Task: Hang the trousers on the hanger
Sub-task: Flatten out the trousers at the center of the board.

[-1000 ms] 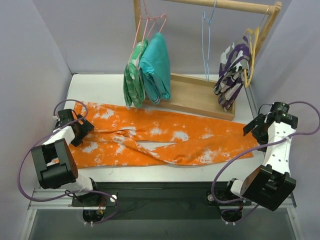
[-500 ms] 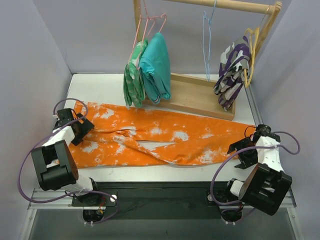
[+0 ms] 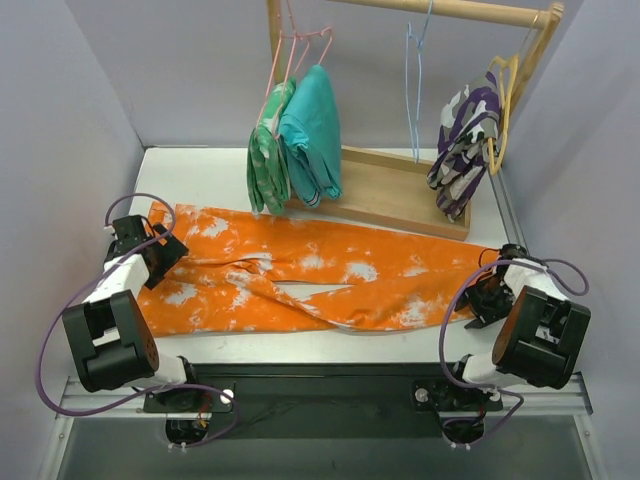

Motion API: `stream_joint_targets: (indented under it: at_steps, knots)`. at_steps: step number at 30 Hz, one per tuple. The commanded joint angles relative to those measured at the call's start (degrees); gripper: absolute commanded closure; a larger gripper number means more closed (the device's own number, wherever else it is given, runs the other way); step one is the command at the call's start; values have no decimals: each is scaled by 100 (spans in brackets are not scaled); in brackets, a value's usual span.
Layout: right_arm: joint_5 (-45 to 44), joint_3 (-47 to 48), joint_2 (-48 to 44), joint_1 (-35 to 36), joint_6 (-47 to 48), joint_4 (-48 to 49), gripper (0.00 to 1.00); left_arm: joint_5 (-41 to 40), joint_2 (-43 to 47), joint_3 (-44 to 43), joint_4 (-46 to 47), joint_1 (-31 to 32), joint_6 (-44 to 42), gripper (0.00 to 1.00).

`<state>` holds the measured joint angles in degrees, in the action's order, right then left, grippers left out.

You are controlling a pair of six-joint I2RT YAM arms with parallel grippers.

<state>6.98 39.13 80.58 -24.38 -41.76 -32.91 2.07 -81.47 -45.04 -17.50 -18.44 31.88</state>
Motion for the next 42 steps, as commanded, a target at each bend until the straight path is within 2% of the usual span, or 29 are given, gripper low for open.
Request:
stream_joint_targets:
  at_steps: [1, 3, 5, 6, 9, 12, 15, 21, 23, 27, 30, 33, 37, 40, 41, 42]
  knots:
    - [-399, 129, 432, 205, -245, 47, 54, 22, 149, -23, -8, 24, -112, 3]
    - [-470, 147, 651, 345, -263, 135, 57, 13, 132, -23, -17, 24, -112, 3]
    - [-487, 208, 801, 416, -263, 214, 64, -4, 105, -31, -8, 24, -94, 3]
    - [-496, 252, 906, 460, -280, 249, 73, -13, 79, -49, 1, 24, -68, 3]
    - [-505, 270, 916, 469, -351, 276, 89, -48, 9, -102, -17, 16, -59, 3]
    - [-610, 288, 698, 469, -359, 197, 100, -145, -62, -172, -43, 7, -59, 3]
    - [-681, 305, 373, 417, -359, -40, 100, -163, -158, -146, -26, -28, -7, 3]
    - [-1646, 814, -700, 312, -351, -1515, 100, -312, -308, -155, 18, -46, 55, 2]
    - [-1823, 963, -1181, 58, -377, -2086, 100, -373, -378, -190, 36, -72, 47, 2]
    - [-1727, 1122, -1904, -461, -298, -3001, 100, -426, -484, -234, -87, -151, 47, 3]
    - [-1875, 1342, -2361, -524, -166, -3825, 100, -453, -431, -208, -79, -151, 20, 3]
    - [-2008, 1465, -2625, -541, -52, -4101, 100, -444, -457, -172, -8, -151, -6, 3]
    - [-1921, 1342, -2188, -602, 27, -3435, 100, -409, -580, -268, 0, -143, 3, 3]
    - [-1596, 1552, -977, -612, 107, -2556, 94, -400, -685, -452, 44, -117, 11, 3]
    - [-1543, 1701, -208, -603, 98, -2406, 94, -409, -729, -514, 45, -99, 11, 2]
    - [-1472, 1946, 183, -594, 98, -2170, 94, -400, -825, -576, 45, -81, 11, 2]
